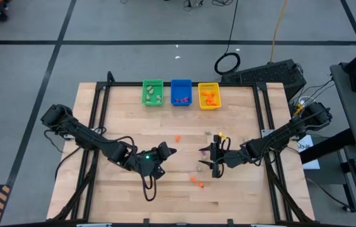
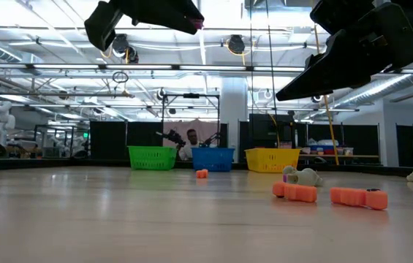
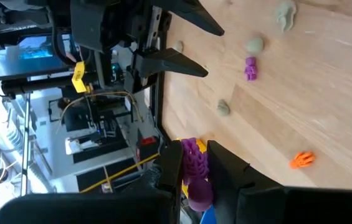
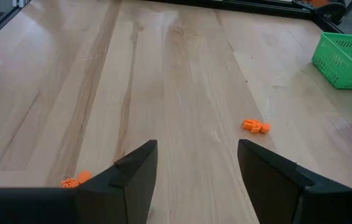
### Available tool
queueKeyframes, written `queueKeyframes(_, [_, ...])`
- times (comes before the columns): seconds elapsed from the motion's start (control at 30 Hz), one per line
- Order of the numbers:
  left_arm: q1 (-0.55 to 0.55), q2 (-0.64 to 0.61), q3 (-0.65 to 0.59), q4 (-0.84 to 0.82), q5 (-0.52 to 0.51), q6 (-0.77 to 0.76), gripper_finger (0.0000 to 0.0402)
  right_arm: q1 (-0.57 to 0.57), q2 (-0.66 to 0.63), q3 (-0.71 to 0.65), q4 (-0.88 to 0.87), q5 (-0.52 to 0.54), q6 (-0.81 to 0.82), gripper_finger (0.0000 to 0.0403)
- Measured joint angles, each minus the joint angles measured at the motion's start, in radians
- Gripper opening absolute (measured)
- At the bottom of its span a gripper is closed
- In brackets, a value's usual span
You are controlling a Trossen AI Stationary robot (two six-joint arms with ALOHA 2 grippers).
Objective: Sort Halloween decoration
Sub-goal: Put the purple skeleton toy into the blue bin
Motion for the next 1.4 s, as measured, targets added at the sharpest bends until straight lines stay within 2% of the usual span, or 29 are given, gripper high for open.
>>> queueKeyframes(0.23, [0.0,0.0,0.0,0.0,0.002,-0.015,0.0052,0.0,0.0,0.0,0.0,0.0,0.0,0.021])
queueKeyframes(0.43, [0.0,0.0,0.0,0.0,0.01,-0.243,0.0052,0.0,0.0,0.0,0.0,0.0,0.0,0.021])
queueKeyframes(0.6, [0.0,0.0,0.0,0.001,0.013,-0.489,0.0052,0.0,0.0,0.0,0.0,0.0,0.0,0.021])
queueKeyframes(1.07, [0.0,0.0,0.0,0.0,0.014,-1.35,0.0052,0.0,0.0,0.0,0.0,0.0,0.0,0.021])
queueKeyframes(1.4, [0.0,0.0,0.0,0.001,0.014,-1.731,0.0052,0.0,0.0,0.0,0.0,0.0,0.0,0.021])
